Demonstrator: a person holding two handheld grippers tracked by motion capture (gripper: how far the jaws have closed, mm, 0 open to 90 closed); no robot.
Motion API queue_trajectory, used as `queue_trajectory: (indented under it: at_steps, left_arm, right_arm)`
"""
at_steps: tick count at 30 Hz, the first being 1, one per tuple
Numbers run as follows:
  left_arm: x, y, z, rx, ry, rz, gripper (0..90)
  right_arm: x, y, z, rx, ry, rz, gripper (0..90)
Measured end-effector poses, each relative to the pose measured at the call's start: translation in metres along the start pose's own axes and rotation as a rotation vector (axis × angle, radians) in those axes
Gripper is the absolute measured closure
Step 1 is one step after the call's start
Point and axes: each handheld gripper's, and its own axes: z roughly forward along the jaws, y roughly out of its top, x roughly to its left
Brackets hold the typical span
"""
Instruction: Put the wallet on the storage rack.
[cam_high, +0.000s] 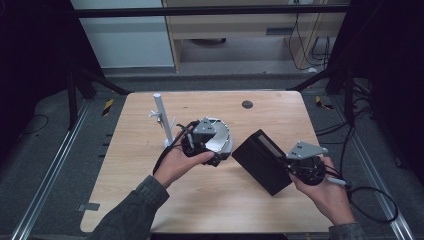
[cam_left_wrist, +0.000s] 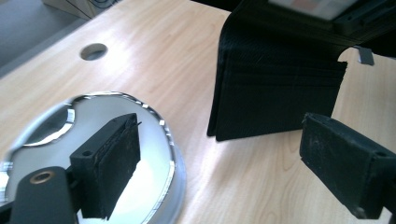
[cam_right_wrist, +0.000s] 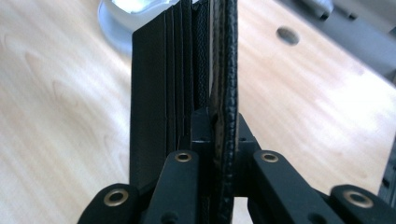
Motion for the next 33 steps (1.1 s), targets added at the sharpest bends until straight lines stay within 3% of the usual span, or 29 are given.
queue_trajectory:
  at_steps: [2,4,8,21,33]
  left_arm:
    - [0.002,0.001,-0.002,-0.006,-0.002,0.002,12.2]
    - [0.004,0.002,-0.004,-0.029,-0.013,0.002,11.7]
    - [0.003,0.002,-0.003,-0.029,-0.024,0.021,10.9]
    - [0.0,0.011,-0.008,-0.064,-0.043,0.04,10.3]
    - [0.001,0.015,-0.004,-0.058,-0.064,0.043,10.1]
  right_arm:
    - [-0.001,0.0,-0.001,-0.01,-0.006,-0.002,84.7]
    - [-0.003,0.002,-0.003,-0.062,-0.011,0.002,84.7]
    - [-0.003,0.007,-0.004,-0.11,-0.008,0.0,84.7]
    - [0.003,0.021,-0.002,-0.179,-0.002,-0.009,84.7]
    - [0.01,0.031,-0.005,-0.24,0.015,-0.024,84.7]
